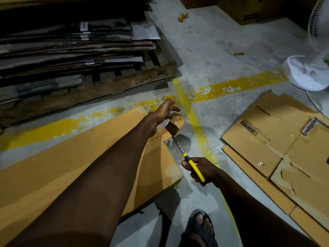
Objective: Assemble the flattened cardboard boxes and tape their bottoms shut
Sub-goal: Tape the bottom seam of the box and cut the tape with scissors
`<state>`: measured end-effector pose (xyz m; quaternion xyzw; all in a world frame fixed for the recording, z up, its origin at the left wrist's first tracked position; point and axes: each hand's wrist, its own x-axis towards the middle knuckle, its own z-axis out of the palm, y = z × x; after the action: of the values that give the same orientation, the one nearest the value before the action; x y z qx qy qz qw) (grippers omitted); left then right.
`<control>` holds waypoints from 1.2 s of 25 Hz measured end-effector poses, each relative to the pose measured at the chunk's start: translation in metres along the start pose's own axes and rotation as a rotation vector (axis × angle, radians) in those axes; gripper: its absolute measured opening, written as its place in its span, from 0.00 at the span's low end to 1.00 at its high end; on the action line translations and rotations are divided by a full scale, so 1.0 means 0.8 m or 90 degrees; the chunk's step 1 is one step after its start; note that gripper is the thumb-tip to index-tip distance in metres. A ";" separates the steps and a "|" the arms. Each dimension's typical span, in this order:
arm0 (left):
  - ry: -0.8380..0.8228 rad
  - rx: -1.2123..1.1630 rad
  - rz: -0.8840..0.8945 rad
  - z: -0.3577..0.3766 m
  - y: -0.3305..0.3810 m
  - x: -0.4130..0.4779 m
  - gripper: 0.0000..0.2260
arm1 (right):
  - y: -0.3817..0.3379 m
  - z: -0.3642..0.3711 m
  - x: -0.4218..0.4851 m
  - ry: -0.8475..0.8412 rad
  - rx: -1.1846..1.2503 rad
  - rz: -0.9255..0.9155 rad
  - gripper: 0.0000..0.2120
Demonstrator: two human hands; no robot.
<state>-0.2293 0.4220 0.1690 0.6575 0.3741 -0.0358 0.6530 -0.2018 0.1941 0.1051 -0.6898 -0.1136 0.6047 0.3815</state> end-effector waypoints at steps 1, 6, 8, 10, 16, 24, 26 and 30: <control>0.009 -0.027 0.002 0.001 0.001 -0.002 0.22 | 0.004 -0.003 -0.002 0.010 0.021 0.015 0.12; 0.056 -0.153 0.010 -0.006 0.038 -0.033 0.23 | 0.000 0.001 -0.005 0.328 -0.124 0.048 0.23; 0.063 -0.163 0.020 -0.020 0.055 -0.067 0.23 | -0.028 0.016 -0.002 0.437 -0.164 -0.027 0.29; 0.066 -0.171 0.025 -0.046 0.059 -0.101 0.25 | -0.063 0.034 -0.006 0.487 -0.199 -0.100 0.28; 0.150 -0.166 0.058 -0.158 0.025 -0.241 0.22 | -0.118 0.160 -0.056 0.482 -0.528 -0.342 0.21; 0.224 -0.254 0.026 -0.215 -0.087 -0.348 0.24 | -0.109 0.260 -0.045 0.255 -0.708 -0.253 0.19; 0.251 -0.305 0.035 -0.213 -0.110 -0.354 0.25 | -0.126 0.252 -0.043 0.260 -0.689 -0.245 0.21; 0.282 -0.360 0.054 -0.223 -0.118 -0.349 0.25 | -0.127 0.233 -0.023 0.443 -0.626 -0.352 0.22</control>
<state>-0.5592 0.4433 0.2659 0.4575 0.4741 0.2393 0.7132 -0.3471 0.3244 0.1904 -0.8841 -0.4194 0.1037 0.1779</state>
